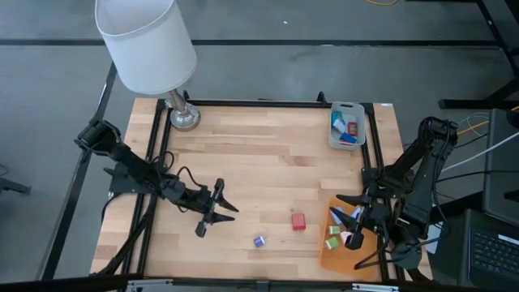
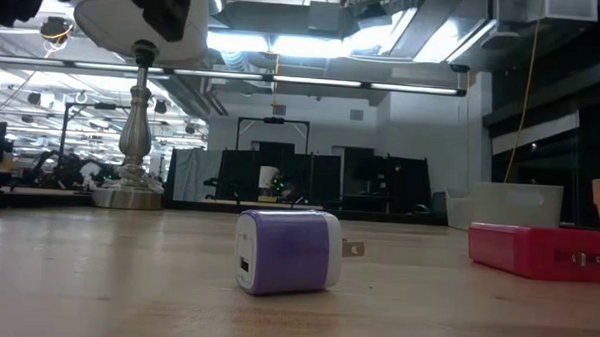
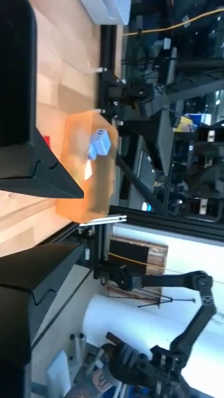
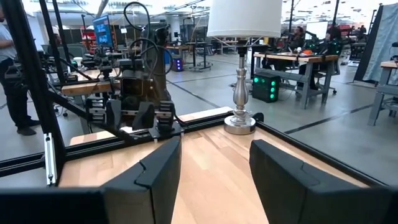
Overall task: Pick & Place Office items
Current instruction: Put the violet charger adapter into the orange bin
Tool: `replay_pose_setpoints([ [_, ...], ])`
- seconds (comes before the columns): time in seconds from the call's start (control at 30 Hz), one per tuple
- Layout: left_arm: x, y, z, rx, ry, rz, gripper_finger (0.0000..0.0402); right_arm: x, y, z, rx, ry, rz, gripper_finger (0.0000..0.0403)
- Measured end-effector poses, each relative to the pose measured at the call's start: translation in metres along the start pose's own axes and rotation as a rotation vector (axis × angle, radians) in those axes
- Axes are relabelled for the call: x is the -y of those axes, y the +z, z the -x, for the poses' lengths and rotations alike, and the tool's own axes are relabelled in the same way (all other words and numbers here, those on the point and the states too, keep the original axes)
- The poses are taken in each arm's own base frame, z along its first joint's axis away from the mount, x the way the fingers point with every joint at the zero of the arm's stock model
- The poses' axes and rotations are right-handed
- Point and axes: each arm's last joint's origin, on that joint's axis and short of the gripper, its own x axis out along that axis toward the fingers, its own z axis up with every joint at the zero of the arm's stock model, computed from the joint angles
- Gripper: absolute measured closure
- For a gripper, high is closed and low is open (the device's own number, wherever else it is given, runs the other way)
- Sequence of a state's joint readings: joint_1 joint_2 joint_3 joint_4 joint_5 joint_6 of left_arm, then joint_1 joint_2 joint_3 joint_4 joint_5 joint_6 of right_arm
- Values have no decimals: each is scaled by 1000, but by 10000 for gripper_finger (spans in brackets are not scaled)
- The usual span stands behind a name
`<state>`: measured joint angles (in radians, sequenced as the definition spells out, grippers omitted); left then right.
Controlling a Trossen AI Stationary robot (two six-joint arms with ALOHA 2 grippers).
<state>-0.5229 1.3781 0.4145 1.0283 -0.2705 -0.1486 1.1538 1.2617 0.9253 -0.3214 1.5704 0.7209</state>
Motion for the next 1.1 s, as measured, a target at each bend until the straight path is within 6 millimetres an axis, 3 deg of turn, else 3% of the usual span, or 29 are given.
replay_pose_setpoints([
  [0.2, 1, 11, -7, 42, 49, 21, 283, 0, 0, 0, -1, 1, -1, 213],
  [0.67, -10, 5, -9, -7, 146, 115, 283, 0, 0, 0, -12, 13, -1, 213],
  [0.8, -13, 0, -11, -90, 83, 164, 283, 0, 0, 0, -12, 14, 0, 213],
  [0.97, 4, -23, -20, -372, 260, 45, 283, 0, 0, 0, -15, 17, 1, 213],
  [1.1, 26, -26, -45, -379, 265, 39, 278, 0, 0, -1, -16, 14, 4, 213],
])
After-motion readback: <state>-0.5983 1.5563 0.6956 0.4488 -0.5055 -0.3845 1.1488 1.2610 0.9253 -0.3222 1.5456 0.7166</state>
